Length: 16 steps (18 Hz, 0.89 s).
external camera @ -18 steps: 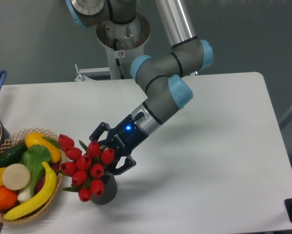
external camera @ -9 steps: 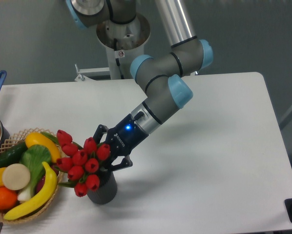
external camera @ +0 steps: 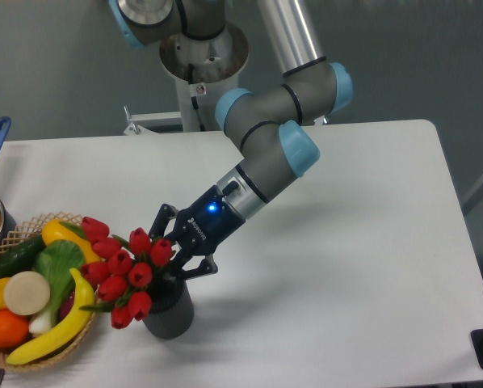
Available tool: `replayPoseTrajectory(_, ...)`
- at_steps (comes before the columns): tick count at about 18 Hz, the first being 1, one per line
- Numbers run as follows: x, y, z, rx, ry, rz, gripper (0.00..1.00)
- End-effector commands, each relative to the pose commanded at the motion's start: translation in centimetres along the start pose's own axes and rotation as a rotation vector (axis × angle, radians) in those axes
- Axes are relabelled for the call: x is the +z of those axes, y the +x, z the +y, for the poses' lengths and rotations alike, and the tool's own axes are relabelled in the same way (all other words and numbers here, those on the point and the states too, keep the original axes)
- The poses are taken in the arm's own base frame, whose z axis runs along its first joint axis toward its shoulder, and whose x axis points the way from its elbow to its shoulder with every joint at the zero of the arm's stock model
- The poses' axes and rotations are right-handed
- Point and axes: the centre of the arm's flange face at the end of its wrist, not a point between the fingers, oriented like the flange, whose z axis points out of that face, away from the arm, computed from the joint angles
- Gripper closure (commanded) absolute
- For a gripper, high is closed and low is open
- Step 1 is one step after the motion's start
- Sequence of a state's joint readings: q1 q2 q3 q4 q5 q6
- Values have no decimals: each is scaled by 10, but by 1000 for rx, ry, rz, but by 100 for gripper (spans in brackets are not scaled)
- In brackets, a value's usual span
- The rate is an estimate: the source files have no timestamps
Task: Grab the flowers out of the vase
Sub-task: 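Lift the gripped tulips up out of the vase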
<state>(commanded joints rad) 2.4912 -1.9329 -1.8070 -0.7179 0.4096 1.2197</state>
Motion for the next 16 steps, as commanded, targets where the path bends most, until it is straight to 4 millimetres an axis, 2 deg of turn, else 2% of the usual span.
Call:
replayPoseTrajectory(3, -4, 2, -10, -8, 3, -7, 62)
replayPoseTrajectory(8, -3, 6, -11, -10, 3, -5, 67)
replayPoseTrajectory(16, -20, 9, -41, -14, 66, -10, 67)
